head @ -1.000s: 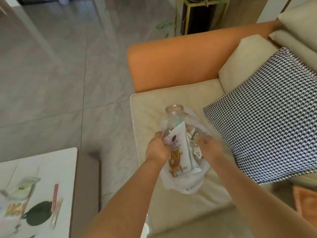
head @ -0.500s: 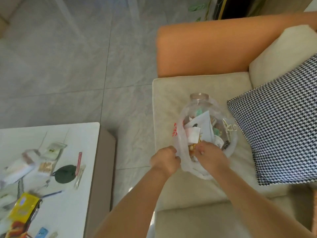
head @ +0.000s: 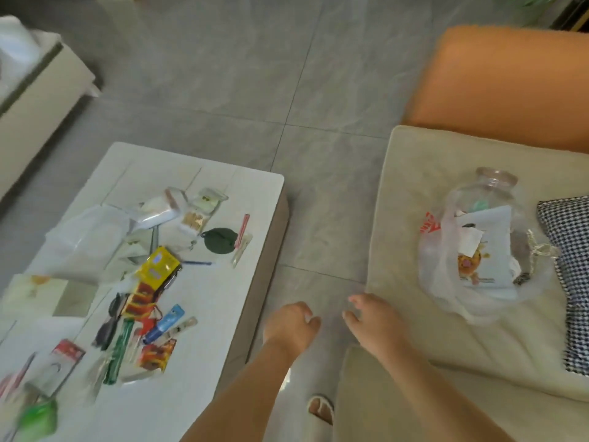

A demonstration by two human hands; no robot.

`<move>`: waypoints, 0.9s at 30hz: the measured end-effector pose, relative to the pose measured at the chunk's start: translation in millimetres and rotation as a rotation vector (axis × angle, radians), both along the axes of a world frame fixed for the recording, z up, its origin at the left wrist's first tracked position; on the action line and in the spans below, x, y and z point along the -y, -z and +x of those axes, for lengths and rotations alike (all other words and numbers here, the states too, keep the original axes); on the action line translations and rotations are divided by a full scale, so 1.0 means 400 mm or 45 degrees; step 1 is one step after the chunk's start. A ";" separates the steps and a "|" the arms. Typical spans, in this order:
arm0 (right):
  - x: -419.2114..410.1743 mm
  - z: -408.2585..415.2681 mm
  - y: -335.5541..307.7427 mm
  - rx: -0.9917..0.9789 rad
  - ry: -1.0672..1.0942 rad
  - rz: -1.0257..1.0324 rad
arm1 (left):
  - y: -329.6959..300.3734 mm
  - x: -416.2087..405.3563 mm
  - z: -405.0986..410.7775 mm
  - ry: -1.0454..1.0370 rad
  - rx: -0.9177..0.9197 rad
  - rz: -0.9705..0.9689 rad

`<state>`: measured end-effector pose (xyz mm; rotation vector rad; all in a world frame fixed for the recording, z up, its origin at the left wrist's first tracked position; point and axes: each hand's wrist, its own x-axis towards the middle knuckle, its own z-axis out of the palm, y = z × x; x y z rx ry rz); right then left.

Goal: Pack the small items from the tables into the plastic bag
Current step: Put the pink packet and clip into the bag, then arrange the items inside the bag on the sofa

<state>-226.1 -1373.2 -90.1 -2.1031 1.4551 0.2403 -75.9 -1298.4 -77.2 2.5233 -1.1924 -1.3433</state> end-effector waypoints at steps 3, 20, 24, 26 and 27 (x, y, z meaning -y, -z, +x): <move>-0.103 0.105 0.014 0.003 -0.112 0.081 | 0.007 -0.127 0.098 -0.129 0.001 0.045; -0.580 0.661 0.092 -0.083 -0.699 0.232 | 0.118 -0.790 0.564 -0.790 0.059 0.121; -0.638 0.751 0.146 -0.153 -0.765 0.255 | 0.166 -0.875 0.630 -0.894 0.059 0.104; -0.662 0.787 0.176 -0.162 -0.799 0.266 | 0.196 -0.897 0.659 -0.921 0.056 0.104; -0.673 0.803 0.191 -0.162 -0.822 0.260 | 0.213 -0.904 0.673 -0.934 0.053 0.104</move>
